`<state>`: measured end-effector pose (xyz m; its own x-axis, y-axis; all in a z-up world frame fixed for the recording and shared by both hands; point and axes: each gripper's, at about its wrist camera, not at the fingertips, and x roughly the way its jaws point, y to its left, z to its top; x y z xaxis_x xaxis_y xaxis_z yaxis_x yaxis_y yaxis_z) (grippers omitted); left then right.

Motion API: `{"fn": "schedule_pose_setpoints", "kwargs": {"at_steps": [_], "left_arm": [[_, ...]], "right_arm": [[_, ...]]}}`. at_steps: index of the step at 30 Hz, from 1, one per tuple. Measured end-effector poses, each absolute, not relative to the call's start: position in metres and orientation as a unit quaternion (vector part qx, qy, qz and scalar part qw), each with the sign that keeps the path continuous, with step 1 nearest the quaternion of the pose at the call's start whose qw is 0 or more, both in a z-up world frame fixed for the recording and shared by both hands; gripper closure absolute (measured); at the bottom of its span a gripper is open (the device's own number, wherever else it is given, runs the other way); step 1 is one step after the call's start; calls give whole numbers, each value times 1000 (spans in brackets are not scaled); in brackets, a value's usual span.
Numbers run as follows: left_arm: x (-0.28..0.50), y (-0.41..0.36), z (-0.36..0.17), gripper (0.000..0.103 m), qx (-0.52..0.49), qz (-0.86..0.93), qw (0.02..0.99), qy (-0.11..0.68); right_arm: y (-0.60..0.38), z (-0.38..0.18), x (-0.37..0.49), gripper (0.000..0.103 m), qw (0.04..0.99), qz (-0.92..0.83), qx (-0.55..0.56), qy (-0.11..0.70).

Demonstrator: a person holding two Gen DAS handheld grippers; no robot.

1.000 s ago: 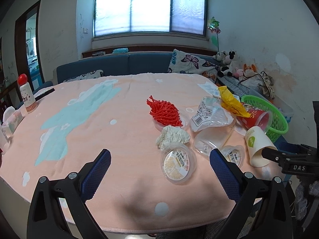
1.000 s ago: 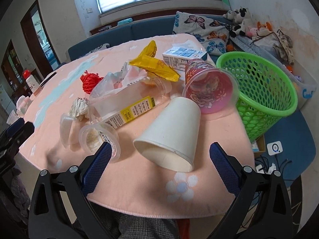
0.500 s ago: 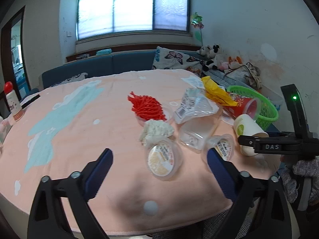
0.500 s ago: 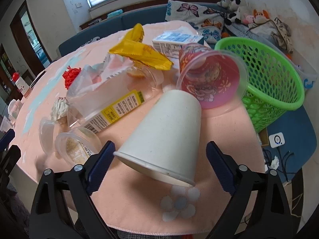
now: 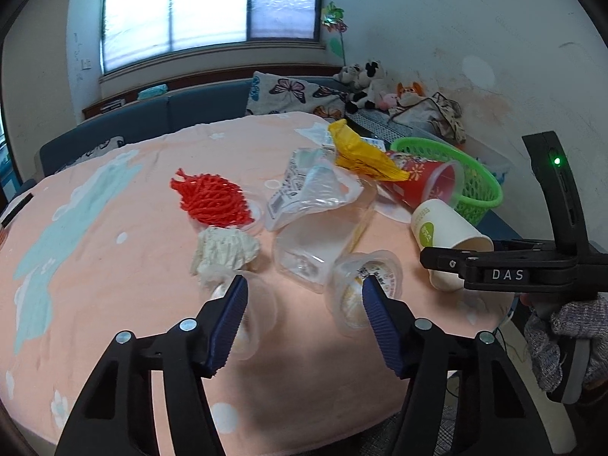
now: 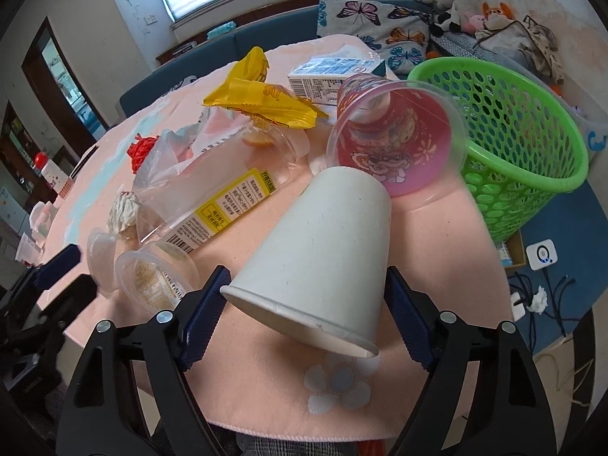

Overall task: Collect trash
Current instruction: 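Grasp the white paper cup with the right gripper while the left grasps a clear yogurt cup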

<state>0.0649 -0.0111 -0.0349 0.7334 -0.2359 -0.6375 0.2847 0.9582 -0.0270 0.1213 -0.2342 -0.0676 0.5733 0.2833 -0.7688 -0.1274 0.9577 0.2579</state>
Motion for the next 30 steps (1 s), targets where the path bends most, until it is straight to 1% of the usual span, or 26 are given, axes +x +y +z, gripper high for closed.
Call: {"fn": "schedule_pose_setpoints", "kwargs": {"at_steps": [5, 8, 16, 19, 20, 21, 27, 30], "left_arm": [[69, -24, -41, 54, 48, -162, 924, 343], [74, -29, -45, 56, 52, -171, 919, 351], [88, -36, -57, 72, 58, -181, 909, 370], [91, -34, -59, 79, 50, -185, 907, 376], [92, -34, -60, 86, 49, -186, 906, 377], [92, -34, -61, 88, 49, -186, 906, 378], [87, -32, -57, 93, 50, -175, 910, 373], [82, -31, -51, 94, 49, -176, 912, 368]], "right_arm": [[-237, -63, 112, 22, 883, 129, 94, 442], [-239, -60, 106, 23, 883, 133, 96, 440], [-243, -54, 96, 23, 884, 146, 99, 432], [-244, -53, 97, 23, 884, 151, 103, 431], [-244, -52, 97, 23, 884, 152, 104, 430], [-244, -51, 97, 23, 884, 152, 104, 430], [-247, -41, 92, 23, 887, 161, 103, 420], [-246, -36, 90, 24, 888, 167, 104, 416]]}}
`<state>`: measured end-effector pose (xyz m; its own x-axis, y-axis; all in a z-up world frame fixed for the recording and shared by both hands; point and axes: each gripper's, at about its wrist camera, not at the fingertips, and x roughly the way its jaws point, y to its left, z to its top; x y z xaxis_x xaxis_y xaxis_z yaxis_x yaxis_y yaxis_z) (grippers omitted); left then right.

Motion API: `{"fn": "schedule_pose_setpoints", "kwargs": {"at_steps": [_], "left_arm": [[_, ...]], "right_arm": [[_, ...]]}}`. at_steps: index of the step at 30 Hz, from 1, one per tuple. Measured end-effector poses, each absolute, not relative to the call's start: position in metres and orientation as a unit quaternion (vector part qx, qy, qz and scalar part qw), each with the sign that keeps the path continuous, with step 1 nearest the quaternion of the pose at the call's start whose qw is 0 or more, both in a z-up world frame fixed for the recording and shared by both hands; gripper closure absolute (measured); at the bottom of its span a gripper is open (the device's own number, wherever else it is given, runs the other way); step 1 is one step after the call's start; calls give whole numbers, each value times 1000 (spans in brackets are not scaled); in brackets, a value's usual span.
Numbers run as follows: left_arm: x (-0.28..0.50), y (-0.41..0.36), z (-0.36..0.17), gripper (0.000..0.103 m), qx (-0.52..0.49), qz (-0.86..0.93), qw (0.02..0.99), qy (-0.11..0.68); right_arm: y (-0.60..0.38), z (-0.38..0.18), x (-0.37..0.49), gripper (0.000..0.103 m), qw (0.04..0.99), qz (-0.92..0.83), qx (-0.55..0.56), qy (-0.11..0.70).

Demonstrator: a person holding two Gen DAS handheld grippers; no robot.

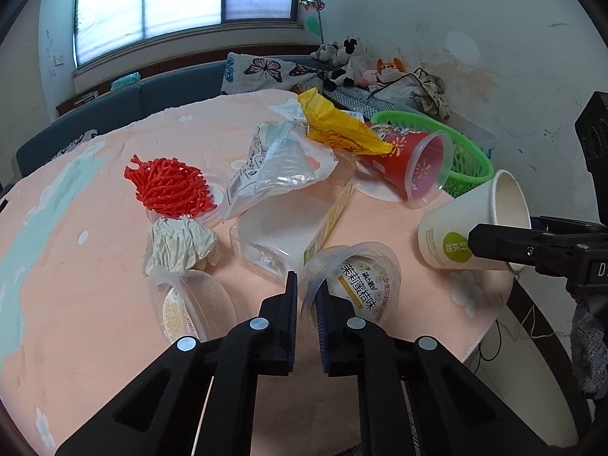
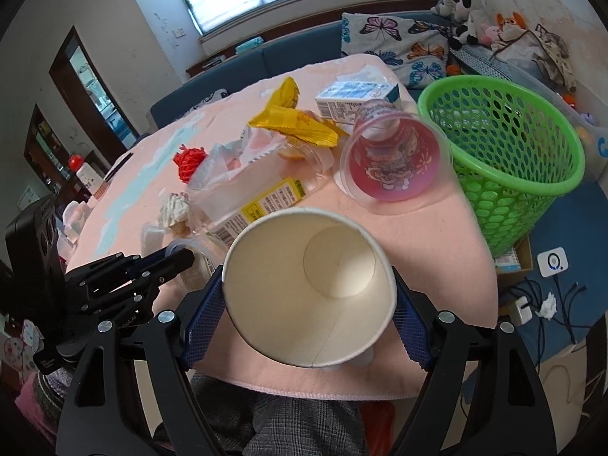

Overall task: Collect trash
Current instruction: 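Grasp the white paper cup with the right gripper while the left grasps a clear yogurt cup, then carry the white paper cup over the green basket and open the right gripper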

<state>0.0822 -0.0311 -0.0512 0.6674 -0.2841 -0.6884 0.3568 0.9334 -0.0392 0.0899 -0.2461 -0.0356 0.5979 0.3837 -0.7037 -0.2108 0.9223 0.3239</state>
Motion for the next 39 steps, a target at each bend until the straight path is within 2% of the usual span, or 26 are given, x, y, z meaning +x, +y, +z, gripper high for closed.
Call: {"fn": "schedule_pose_setpoints", "kwargs": {"at_steps": [13, 23, 28, 39], "left_arm": [[76, -29, -7, 95, 28, -192, 922, 335], [107, -44, 36, 95, 23, -206, 926, 314], [129, -61, 56, 95, 27, -214, 928, 304], [184, -102, 74, 95, 39, -210, 928, 306]], "right_arm": [[-254, 11, 90, 24, 895, 206, 111, 380], [-312, 64, 127, 24, 923, 171, 129, 320], [-354, 48, 172, 24, 924, 124, 139, 335], [-420, -61, 254, 24, 872, 63, 179, 450]]}}
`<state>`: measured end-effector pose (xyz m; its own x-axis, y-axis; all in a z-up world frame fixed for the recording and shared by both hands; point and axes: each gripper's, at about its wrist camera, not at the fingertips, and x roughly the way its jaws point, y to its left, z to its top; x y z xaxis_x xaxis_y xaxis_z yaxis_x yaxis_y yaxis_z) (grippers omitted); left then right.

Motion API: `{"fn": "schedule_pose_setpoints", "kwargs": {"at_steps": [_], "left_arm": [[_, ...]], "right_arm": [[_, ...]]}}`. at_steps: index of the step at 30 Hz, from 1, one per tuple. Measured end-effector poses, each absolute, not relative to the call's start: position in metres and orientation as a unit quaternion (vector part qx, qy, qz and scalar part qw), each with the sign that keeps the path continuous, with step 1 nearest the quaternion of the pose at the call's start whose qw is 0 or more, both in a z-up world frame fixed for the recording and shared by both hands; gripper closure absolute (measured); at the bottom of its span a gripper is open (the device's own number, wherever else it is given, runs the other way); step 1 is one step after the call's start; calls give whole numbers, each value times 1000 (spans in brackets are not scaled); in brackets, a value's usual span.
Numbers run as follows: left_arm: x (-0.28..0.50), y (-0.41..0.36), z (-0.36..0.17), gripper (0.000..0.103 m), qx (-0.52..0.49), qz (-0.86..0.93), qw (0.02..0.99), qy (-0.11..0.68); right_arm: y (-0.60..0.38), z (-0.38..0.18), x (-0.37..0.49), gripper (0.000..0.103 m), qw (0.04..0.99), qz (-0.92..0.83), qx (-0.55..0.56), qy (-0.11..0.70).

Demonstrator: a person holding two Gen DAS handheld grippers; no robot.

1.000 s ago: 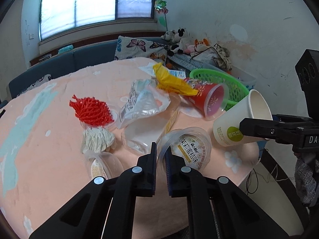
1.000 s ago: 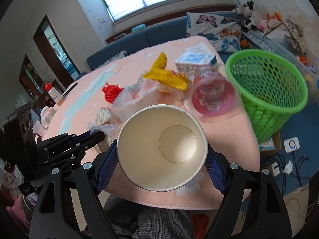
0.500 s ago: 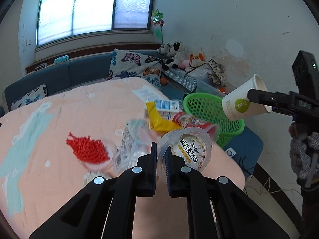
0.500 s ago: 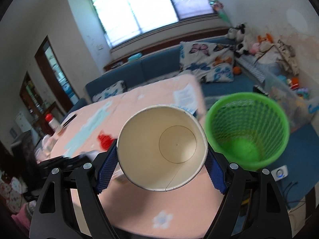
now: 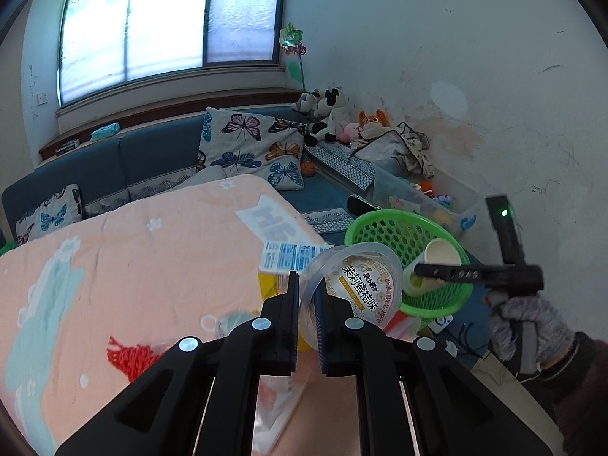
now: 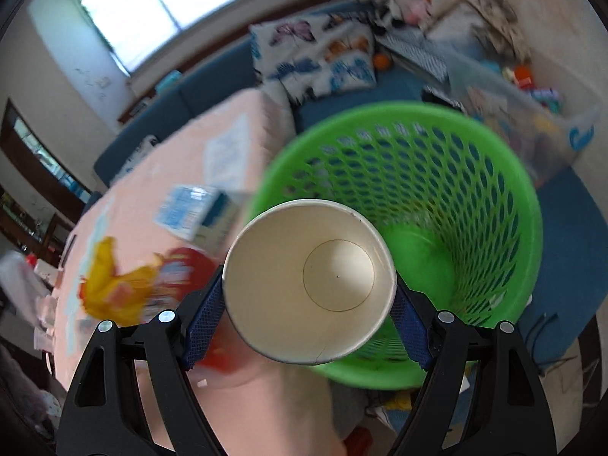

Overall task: Collect trash
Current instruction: 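Carry the white paper cup over the green basket and open the right gripper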

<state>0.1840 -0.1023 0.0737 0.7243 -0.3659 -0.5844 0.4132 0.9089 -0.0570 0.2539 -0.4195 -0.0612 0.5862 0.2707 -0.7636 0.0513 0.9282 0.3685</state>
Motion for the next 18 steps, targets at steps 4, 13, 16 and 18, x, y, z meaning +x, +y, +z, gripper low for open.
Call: {"fn": "schedule_pose_setpoints", "kwargs": {"at_steps": [4, 13, 16, 18], "left_arm": [[199, -121, 73, 95, 48, -212, 925, 312], [231, -153, 65, 95, 57, -220, 916, 331], [241, -163, 62, 95, 61, -225, 913, 335], [246, -172, 61, 95, 66, -229, 910, 339]], "right_arm": [[-428, -89, 272, 23, 853, 51, 185, 485], [-441, -110, 286, 20, 837, 50, 196, 508], [-445, -106, 285, 20, 841, 52, 197, 502], [-448, -103, 285, 20, 843, 52, 197, 497]]}}
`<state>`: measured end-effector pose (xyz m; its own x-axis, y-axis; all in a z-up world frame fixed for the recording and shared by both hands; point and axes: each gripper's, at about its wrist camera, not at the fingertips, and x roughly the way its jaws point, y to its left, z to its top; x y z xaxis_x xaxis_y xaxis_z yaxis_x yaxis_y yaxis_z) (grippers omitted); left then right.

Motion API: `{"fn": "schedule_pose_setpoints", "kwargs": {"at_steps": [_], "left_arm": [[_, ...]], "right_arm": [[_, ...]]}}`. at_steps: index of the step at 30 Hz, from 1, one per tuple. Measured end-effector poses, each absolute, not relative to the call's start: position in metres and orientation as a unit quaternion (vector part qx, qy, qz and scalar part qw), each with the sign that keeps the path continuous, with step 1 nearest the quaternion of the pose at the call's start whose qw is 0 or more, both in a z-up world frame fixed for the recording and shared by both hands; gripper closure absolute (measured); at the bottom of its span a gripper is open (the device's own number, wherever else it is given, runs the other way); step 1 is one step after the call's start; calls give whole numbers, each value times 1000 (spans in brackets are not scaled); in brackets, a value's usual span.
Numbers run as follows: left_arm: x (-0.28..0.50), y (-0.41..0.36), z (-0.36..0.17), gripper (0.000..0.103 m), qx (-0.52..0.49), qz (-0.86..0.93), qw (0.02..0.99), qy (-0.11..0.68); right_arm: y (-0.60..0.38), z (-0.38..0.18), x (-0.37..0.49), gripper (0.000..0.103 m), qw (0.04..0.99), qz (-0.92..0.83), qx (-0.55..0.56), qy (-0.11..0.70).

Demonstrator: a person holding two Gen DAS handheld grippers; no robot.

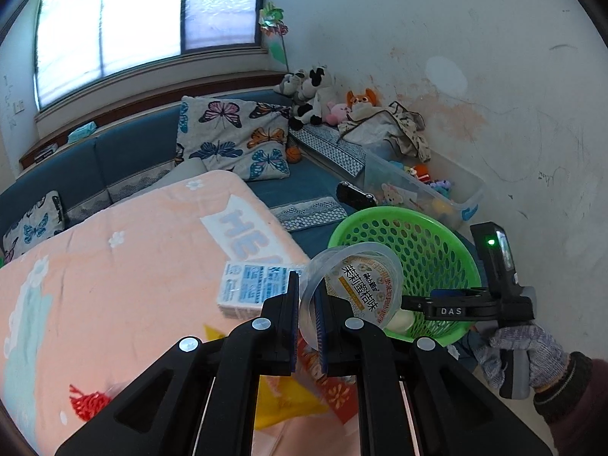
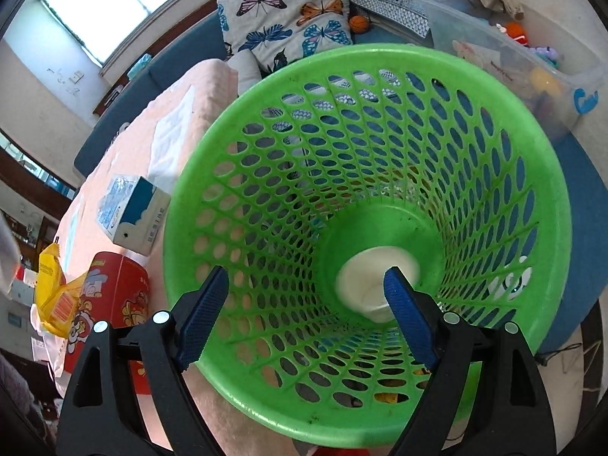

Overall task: Collect trash
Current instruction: 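Carry the white paper cup over the green basket and open the right gripper, then lower the clear yogurt cup into the green basket and open the left gripper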

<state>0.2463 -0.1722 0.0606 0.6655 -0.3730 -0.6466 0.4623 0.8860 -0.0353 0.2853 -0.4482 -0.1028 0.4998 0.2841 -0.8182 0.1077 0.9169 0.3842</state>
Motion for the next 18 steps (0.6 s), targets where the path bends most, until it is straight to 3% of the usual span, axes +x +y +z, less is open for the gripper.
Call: {"fn": "schedule_pose_setpoints", "kwargs": {"at_steps": [18], "left_arm": [[270, -263, 40, 95, 111, -283, 876, 375]], "right_arm": [[-481, -45, 211, 19, 890, 25, 175, 421]]}}
